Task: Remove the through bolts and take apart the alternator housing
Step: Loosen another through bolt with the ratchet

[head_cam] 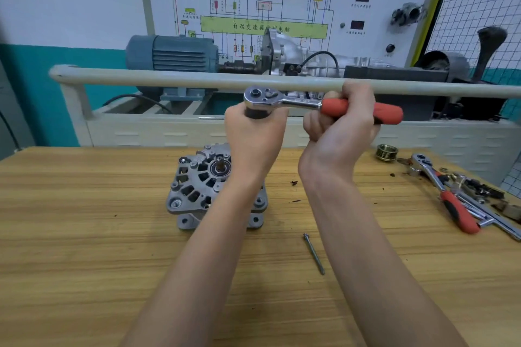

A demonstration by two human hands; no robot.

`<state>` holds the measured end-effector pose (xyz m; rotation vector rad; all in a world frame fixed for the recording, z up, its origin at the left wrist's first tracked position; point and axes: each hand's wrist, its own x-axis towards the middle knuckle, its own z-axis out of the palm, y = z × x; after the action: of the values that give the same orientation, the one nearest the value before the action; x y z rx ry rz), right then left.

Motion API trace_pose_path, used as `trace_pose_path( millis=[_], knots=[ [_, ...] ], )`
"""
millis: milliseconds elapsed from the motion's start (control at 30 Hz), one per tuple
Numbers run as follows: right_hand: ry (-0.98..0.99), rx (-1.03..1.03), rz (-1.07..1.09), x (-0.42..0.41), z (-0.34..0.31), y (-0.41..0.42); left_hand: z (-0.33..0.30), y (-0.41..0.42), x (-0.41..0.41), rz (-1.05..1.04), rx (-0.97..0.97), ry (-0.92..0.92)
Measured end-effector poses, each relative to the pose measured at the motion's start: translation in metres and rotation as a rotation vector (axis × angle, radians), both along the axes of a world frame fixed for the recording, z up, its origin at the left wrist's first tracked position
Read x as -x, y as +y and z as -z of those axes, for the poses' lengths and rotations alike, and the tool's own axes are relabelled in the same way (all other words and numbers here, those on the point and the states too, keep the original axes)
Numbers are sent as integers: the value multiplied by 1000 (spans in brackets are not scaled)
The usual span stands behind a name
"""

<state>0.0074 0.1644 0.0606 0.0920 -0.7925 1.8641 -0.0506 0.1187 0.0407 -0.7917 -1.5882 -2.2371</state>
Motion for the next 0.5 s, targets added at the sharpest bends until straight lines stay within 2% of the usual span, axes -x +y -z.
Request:
trace_pose_path(
  millis=[100, 200, 267, 367, 433, 500],
  knots=[
    [-61, -64, -84, 0, -3, 6, -1, -16, 12, 157, 175, 95],
    [-175, -207, -295, -3, -11, 24, -2, -38, 23, 420, 407, 293],
    [-210, -315, -425, -7, -15, 35, -2, -42, 23, 487, 486, 342],
    [-235, -314, -472, -9, -16, 38, -1, -37, 19, 467, 468, 299],
    [-207, -182, -373, -6, -14, 30, -1, -29, 15, 401, 397, 249],
    [-140, -43, -207, -3, -9, 16, -1, -19, 13, 252, 241, 157]
  ],
)
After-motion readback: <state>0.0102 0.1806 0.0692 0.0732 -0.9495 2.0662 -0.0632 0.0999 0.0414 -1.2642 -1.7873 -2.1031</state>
